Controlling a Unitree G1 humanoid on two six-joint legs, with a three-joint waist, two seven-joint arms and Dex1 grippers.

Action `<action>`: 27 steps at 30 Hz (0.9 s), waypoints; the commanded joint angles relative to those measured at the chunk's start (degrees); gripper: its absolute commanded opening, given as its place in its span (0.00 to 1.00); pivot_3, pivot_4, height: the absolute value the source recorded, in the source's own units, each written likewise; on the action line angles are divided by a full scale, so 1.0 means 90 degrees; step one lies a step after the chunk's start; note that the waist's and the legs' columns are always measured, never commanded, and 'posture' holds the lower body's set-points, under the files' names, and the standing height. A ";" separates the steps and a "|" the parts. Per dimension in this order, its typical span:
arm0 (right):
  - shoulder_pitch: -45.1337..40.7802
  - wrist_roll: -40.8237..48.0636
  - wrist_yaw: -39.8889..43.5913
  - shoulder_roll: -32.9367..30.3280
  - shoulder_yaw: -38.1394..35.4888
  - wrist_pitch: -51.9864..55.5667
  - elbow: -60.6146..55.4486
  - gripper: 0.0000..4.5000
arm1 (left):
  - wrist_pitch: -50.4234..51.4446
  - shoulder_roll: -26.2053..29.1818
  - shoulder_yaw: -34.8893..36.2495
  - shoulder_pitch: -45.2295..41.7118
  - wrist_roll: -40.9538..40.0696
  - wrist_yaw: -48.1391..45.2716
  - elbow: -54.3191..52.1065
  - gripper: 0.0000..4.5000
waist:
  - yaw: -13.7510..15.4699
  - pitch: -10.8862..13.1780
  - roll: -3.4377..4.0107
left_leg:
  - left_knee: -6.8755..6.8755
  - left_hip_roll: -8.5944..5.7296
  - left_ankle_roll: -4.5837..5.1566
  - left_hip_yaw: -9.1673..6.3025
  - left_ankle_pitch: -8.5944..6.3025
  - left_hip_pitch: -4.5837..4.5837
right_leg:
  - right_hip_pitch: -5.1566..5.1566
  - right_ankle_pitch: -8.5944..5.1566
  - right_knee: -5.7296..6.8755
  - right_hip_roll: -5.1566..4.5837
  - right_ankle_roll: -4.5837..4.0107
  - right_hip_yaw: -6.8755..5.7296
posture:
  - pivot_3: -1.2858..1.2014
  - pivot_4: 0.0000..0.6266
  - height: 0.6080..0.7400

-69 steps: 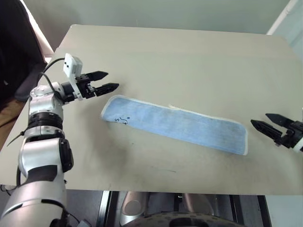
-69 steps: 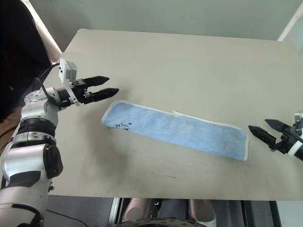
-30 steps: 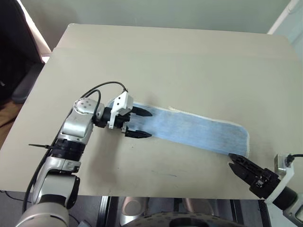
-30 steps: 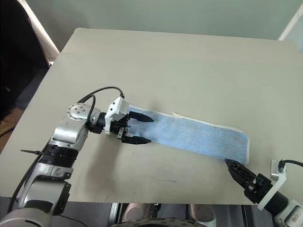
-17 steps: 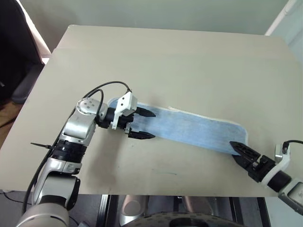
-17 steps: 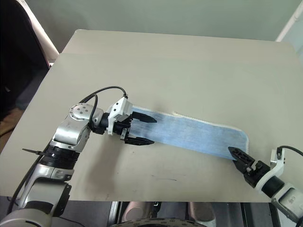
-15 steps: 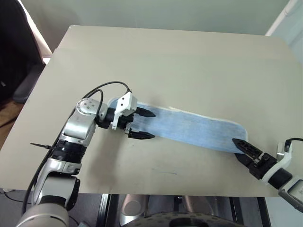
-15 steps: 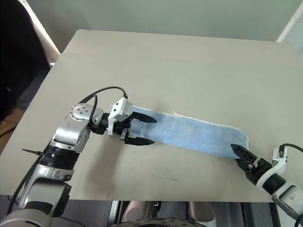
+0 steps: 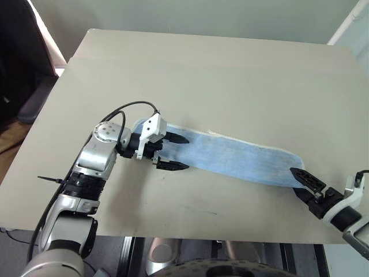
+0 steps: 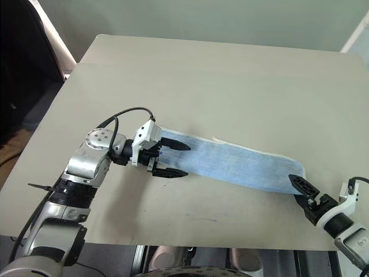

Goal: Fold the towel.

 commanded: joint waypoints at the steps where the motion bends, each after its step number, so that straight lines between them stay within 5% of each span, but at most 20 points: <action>1: 0.0044 -0.0042 -0.0331 0.0075 -0.0098 -0.0148 0.0039 0.99 | -0.0173 -0.0064 0.0027 -0.0193 -0.0042 -0.0036 0.0083 1.00 | 0.0000 -0.0003 -0.0004 | 0.0000 0.0000 -0.0001 0.0000 -0.0002 0.0000 | 0.0000 0.0000 -0.0001 0.0000 0.0000 0.0000 | 0.52 0.24 1.00; 5: -0.0082 -0.0042 -0.0357 0.0179 -0.0049 -0.0164 -0.0006 0.99 | -0.0213 -0.0119 0.0017 -0.0231 -0.0048 -0.0053 0.0166 1.00 | -0.0008 -0.0005 -0.0008 | 0.0000 0.0000 -0.0003 0.0001 -0.0007 0.0002 | -0.0001 -0.0001 -0.0002 0.0001 0.0000 0.0000 | 0.52 0.24 1.00; 8: -0.0075 -0.0042 -0.0708 0.0158 -0.0051 -0.0284 0.0112 0.86 | -0.0249 -0.0126 0.0023 -0.0236 -0.0020 -0.0055 0.0214 1.00 | -0.0011 -0.0005 -0.0008 | 0.0000 0.0000 -0.0002 0.0001 -0.0007 0.0003 | -0.0002 0.0000 -0.0002 0.0002 0.0002 0.0001 | 0.52 0.24 1.00; 19: -0.0179 -0.0042 -0.1124 0.0490 -0.0050 -0.0490 -0.0081 0.00 | -0.0283 -0.0098 0.0052 -0.0186 -0.0012 -0.0043 0.0263 1.00 | -0.0006 -0.0004 -0.0007 | -0.0014 0.0001 -0.0007 0.0000 -0.0010 0.0001 | -0.0013 -0.0003 0.0000 0.0003 0.0013 0.0001 | 0.52 0.24 1.00; 27: -0.0249 -0.0042 -0.1322 0.0388 -0.0460 -0.0777 -0.0164 0.00 | -0.0366 -0.0157 0.0050 -0.0256 0.0013 -0.0012 0.0401 1.00 | -0.0005 -0.0005 -0.0002 | -0.0017 0.0002 -0.0005 0.0000 -0.0028 0.0001 | -0.0015 -0.0006 0.0001 0.0002 0.0051 0.0000 | 0.52 0.24 1.00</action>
